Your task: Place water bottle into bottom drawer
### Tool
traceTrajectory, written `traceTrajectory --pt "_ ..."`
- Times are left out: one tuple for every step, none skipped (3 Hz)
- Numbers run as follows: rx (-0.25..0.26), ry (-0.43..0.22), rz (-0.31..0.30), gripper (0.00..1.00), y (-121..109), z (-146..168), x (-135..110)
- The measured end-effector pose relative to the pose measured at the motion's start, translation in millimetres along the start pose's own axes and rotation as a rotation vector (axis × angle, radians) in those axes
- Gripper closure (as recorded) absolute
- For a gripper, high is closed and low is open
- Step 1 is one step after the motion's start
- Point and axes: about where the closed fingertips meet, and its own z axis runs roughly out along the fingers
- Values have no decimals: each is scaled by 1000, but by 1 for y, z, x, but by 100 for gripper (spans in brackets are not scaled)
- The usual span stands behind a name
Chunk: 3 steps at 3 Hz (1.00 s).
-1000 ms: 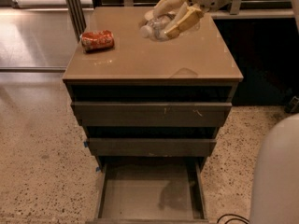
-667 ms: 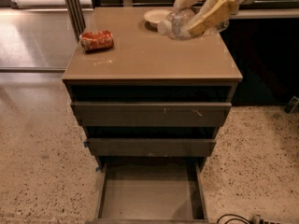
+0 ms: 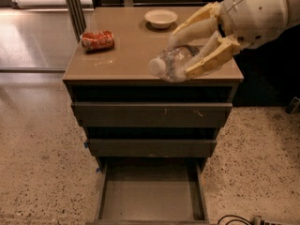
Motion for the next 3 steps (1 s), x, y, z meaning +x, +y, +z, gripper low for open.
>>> traceTrajectory --pt "-50 -9 31 100 16 20 11" --pt "-50 -8 31 100 16 20 11" --pt "-42 28 29 100 23 27 25"
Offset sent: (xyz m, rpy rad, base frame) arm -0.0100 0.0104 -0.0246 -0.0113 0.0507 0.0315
